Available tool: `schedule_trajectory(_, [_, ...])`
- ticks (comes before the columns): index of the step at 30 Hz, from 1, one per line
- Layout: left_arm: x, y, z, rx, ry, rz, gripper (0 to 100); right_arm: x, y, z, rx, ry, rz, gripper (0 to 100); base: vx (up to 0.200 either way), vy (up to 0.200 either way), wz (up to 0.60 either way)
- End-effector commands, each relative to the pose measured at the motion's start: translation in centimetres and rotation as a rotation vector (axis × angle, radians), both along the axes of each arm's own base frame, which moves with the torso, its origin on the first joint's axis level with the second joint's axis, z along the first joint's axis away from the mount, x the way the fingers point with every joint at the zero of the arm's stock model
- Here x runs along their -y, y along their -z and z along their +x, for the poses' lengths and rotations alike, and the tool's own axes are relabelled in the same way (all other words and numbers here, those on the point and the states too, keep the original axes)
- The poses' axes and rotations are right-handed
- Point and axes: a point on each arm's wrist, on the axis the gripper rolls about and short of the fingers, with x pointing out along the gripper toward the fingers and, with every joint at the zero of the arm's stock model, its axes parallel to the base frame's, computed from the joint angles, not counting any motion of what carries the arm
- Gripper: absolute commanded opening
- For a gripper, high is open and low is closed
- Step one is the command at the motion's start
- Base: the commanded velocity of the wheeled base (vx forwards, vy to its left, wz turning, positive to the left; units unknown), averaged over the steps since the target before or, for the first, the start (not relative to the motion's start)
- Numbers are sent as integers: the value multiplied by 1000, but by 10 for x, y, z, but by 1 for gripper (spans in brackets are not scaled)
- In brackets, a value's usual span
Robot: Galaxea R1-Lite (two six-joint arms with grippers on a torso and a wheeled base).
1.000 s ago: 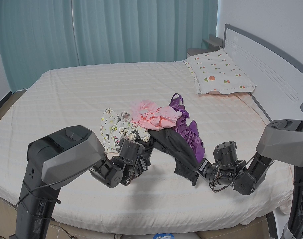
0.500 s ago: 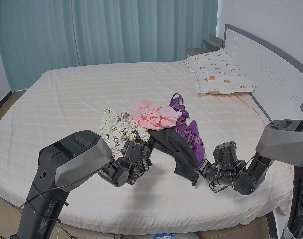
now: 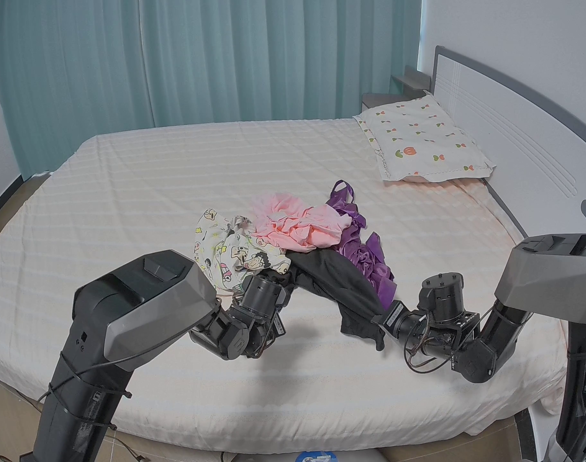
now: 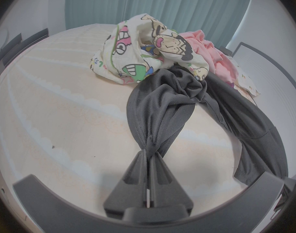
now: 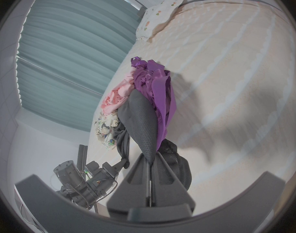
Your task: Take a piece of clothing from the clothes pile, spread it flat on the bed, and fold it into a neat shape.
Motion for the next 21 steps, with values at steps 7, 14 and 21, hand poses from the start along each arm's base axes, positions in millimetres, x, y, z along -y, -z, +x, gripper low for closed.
schedule_trajectory(7, [-33, -166, -55, 201, -32, -251, 0, 7, -67, -19, 265, -19, 128, 0, 0, 0, 0])
schedule_trajectory(14, [-65, -259, -109, 384, 37, -411, 0, 26, -164, -39, 557, -97, 242, 0, 0, 0, 0])
schedule_trajectory(21, [-87, -284, -124, 463, 8, -437, 0, 34, -203, -43, 659, -152, 282, 0, 0, 0, 0])
